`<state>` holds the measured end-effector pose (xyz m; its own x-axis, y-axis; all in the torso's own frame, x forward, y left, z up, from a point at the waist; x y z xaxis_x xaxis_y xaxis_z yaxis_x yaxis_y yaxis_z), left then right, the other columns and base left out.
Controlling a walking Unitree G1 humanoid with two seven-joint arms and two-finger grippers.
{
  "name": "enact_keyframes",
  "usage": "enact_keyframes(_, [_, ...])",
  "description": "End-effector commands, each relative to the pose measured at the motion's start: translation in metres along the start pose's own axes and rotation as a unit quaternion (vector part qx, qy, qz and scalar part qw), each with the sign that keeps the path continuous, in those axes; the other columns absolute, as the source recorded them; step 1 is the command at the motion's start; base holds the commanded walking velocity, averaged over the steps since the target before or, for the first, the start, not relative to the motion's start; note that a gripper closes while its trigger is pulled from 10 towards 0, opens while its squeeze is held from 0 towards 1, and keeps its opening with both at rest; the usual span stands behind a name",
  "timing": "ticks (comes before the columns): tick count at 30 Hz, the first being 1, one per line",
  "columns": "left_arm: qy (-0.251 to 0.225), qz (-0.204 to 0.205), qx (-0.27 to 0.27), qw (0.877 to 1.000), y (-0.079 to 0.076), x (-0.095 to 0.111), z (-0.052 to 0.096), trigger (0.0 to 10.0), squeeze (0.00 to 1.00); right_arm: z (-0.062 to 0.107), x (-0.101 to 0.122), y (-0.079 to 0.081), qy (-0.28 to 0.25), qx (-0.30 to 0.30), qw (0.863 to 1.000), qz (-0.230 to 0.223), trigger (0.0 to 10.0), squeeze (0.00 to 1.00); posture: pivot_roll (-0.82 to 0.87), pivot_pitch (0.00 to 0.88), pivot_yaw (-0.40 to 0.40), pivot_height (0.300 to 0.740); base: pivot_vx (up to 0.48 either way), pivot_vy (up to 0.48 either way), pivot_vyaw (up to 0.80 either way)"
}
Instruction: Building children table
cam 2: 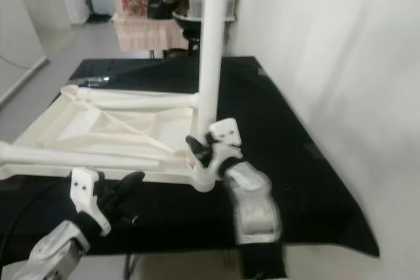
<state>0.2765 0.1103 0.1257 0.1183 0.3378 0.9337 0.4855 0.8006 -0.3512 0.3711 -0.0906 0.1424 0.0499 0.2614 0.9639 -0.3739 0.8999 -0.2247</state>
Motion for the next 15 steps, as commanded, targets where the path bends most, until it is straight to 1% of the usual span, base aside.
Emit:
enact_keyframes(1, [0.011,0.001,-0.004,1.000,0.000,-0.003,0.000,10.0,0.00,0.001,-0.033,-0.004,0.067,-0.015,0.998,0.006,0.0,0.00,0.00,0.000,0.007,0.740,0.000,0.000,0.00])
enact_keyframes(2, [0.011,0.001,-0.004,1.000,0.000,-0.003,0.000,10.0,0.00,0.001,-0.033,-0.004,0.067,-0.015,0.998,0.006,0.0,0.00,0.00,0.000,0.007,0.740,0.000,0.000,0.00])
enact_keyframes(3, [0.013,0.001,-0.006,1.000,-0.001,-0.003,0.000,10.0,0.00,-0.004,-0.032,-0.006,0.065,-0.016,0.998,0.007,0.0,0.00,0.00,0.000,0.005,0.740,0.000,0.000,0.00])
enact_keyframes(4, [0.011,0.003,-0.002,1.000,-0.001,-0.003,0.002,10.0,0.00,-0.010,-0.027,-0.010,0.061,-0.022,0.998,0.013,0.3,0.00,0.01,0.000,-0.001,0.740,0.000,0.000,0.00])
enact_keyframes(5, [0.011,0.003,-0.002,1.000,-0.001,-0.003,0.002,10.0,0.00,-0.010,-0.027,-0.010,0.061,-0.022,0.998,0.013,0.3,0.00,0.01,0.000,-0.001,0.740,0.000,0.000,0.00])
enact_keyframes(6, [0.009,0.004,0.001,1.000,-0.001,-0.002,0.003,10.0,0.00,-0.015,-0.022,-0.013,0.057,-0.026,0.998,0.016,10.0,0.07,0.01,0.000,-0.001,0.740,0.000,0.000,0.00])
enact_keyframes(7, [0.009,0.004,0.001,1.000,-0.001,-0.002,0.003,10.0,0.00,-0.015,-0.022,-0.013,0.057,-0.026,0.998,0.016,10.0,0.07,0.01,0.000,-0.001,0.740,0.000,0.000,0.00])
enact_keyframes(8, [0.005,0.006,0.007,1.000,-0.001,-0.002,0.005,10.0,0.00,-0.018,-0.014,-0.013,0.043,-0.017,0.999,0.008,10.0,0.07,0.02,0.000,-0.012,0.740,0.000,0.000,0.00])
enact_keyframes(9, [0.003,0.006,0.011,1.000,-0.001,-0.001,0.005,10.0,0.00,-0.022,-0.004,-0.012,0.019,0.008,1.000,-0.014,10.0,1.00,0.02,0.000,-0.016,0.740,0.000,0.000,0.00])
enact_keyframes(10, [0.001,0.007,0.012,1.000,-0.002,-0.001,0.005,10.0,0.00,-0.023,0.006,-0.009,0.001,0.027,0.999,-0.030,10.0,1.00,0.02,0.000,-0.016,0.740,0.000,0.000,0.00])
enact_keyframes(11, [0.001,0.008,0.011,1.000,-0.003,-0.001,0.004,10.0,0.00,-0.025,0.018,-0.007,-0.027,0.059,0.997,-0.039,10.0,1.00,0.02,0.000,-0.019,0.740,0.000,0.000,0.00])
enact_keyframes(12, [0.001,0.008,0.010,1.000,-0.003,-0.001,0.004,10.0,0.00,-0.025,0.026,-0.006,-0.043,0.078,0.995,-0.042,10.0,1.00,0.02,0.000,-0.019,0.740,0.000,0.000,0.00])
enact_keyframes(13, [0.002,0.010,0.007,1.000,-0.004,-0.001,0.003,10.0,0.00,-0.025,0.034,-0.005,-0.059,0.112,0.991,-0.043,10.0,1.00,0.02,0.000,-0.021,0.740,0.000,0.000,0.00])
enact_keyframes(14, [0.002,0.010,0.007,1.000,-0.004,-0.001,0.003,10.0,0.00,-0.025,0.034,-0.005,-0.059,0.112,0.991,-0.043,10.0,1.00,0.02,0.000,-0.021,0.740,0.000,0.000,0.00])
enact_keyframes(15, [0.004,0.011,0.002,1.000,-0.006,-0.001,0.002,10.0,0.00,-0.020,0.046,-0.003,-0.090,0.199,0.976,-0.021,10.0,0.00,0.02,0.000,-0.021,0.740,0.000,0.000,0.00])
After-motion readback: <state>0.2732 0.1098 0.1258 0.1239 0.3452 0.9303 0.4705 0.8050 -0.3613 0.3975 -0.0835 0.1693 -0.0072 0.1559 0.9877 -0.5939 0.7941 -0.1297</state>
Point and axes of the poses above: a point about 5 cm out from each wrist's last joint towards the gripper, its own z axis pointing back from the gripper into the wrist, its own x axis along the axis of the wrist's last joint, y = z × x, the point moved 5 cm from there along -z, pointing out of the wrist towards the gripper, and after that the axes turned 9 degrees about z, right-handed, at the moved point
